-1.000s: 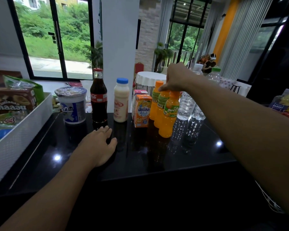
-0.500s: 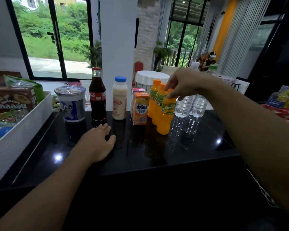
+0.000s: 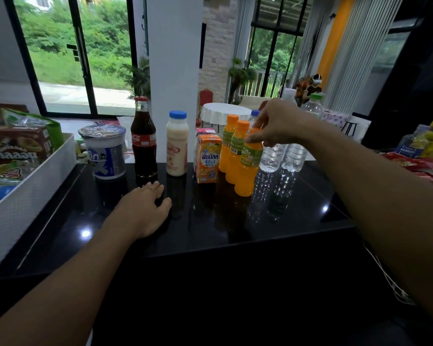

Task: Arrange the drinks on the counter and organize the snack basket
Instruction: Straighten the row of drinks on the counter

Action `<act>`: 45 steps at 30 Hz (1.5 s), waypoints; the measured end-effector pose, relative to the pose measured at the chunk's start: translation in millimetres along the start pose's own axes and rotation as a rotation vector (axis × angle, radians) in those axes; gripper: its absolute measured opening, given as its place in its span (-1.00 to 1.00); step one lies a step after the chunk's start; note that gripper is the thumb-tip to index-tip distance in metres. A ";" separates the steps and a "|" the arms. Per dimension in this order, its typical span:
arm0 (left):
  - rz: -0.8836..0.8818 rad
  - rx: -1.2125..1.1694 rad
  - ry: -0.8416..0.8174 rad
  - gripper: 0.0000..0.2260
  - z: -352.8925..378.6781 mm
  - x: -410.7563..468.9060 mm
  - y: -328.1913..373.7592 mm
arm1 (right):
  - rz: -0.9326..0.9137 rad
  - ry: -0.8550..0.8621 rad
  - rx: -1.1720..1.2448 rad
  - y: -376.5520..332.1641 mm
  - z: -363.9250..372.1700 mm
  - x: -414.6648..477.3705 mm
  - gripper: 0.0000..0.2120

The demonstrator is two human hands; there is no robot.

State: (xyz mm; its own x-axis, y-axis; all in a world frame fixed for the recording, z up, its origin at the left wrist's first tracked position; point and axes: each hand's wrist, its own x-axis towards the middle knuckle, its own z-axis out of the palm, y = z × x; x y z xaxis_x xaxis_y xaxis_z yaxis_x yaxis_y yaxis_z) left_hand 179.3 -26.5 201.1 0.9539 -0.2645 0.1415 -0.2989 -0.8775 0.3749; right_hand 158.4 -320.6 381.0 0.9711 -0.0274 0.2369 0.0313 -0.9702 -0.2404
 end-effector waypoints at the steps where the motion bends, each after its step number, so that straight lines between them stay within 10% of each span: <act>1: 0.000 0.000 0.000 -0.47 0.0 0.3 -0.3 | 0.003 0.010 0.007 -0.2 0.7 -0.4 -0.58; 26: 0.036 -0.041 0.012 -0.49 -3.1 -2.2 0.9 | 0.077 0.146 -0.164 -20.5 5.7 -12.1 -0.54; 33: 0.078 -0.251 0.028 -0.62 -16.9 -11.9 -6.5 | -0.173 0.461 -0.093 -28.9 18.7 -14.6 -0.67; 45: -0.016 0.150 0.030 -0.30 -0.7 -15.5 -24.6 | -0.186 0.129 -0.261 -69.6 71.7 16.6 -0.81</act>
State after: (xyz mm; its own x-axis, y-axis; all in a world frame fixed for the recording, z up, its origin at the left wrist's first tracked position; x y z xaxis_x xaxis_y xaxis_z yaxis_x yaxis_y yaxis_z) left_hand 171.9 -0.5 190.3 0.9567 -0.2398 0.1648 -0.2744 -0.9319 0.2370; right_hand 189.2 -236.2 334.2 0.9162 0.1417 0.3748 0.1273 -0.9899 0.0629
